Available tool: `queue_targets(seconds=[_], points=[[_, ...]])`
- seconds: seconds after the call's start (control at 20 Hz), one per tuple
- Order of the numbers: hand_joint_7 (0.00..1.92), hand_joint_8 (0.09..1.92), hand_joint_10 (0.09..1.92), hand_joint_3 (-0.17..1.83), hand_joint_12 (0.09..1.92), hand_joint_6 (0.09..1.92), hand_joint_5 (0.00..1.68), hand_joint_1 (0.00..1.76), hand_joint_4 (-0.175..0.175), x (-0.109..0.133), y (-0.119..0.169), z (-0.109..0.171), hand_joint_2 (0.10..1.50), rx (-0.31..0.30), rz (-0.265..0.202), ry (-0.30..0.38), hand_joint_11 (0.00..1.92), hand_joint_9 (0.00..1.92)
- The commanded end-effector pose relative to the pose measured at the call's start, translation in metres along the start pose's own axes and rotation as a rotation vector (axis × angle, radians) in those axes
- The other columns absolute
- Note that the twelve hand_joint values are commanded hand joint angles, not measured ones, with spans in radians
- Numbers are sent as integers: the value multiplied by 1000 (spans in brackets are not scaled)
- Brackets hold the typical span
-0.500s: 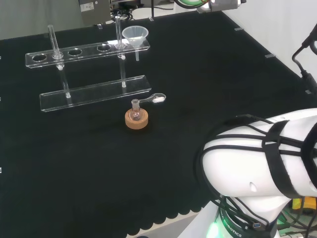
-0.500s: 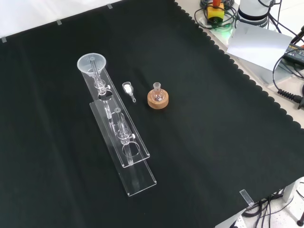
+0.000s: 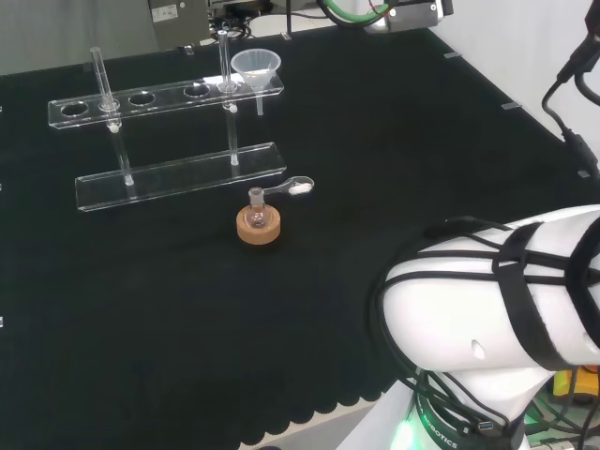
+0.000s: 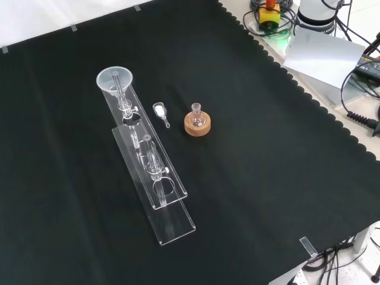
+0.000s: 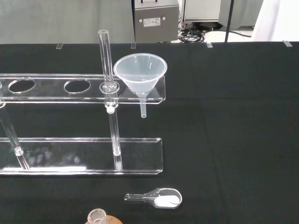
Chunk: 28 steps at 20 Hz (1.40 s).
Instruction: Pick up the funnel from the transparent funnel stand.
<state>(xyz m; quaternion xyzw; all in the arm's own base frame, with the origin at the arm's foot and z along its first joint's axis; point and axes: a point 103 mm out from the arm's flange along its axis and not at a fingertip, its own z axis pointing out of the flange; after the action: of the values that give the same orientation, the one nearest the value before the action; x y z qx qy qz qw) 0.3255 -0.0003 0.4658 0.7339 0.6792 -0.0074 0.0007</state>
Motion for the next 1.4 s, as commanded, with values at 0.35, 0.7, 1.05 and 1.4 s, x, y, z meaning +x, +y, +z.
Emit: queue_targets(seconds=[0.35, 0.7, 1.05, 1.4], points=[[2, 448, 640, 446, 1386, 87, 256, 0, 18, -10, 9, -6, 1154, 14, 56, 7, 16, 136], [1, 438, 638, 424, 1390, 87, 237, 0, 13, -21, 44, 8, 1133, 55, 57, -13, 12, 136], [0, 389, 654, 352, 1400, 87, 180, 67, 4, -42, 115, 28, 1059, 80, 11, -26, 0, 118], [19, 425, 683, 307, 1415, 87, 167, 201, 2, -48, 170, 57, 1002, 114, -19, -46, 0, 145]])
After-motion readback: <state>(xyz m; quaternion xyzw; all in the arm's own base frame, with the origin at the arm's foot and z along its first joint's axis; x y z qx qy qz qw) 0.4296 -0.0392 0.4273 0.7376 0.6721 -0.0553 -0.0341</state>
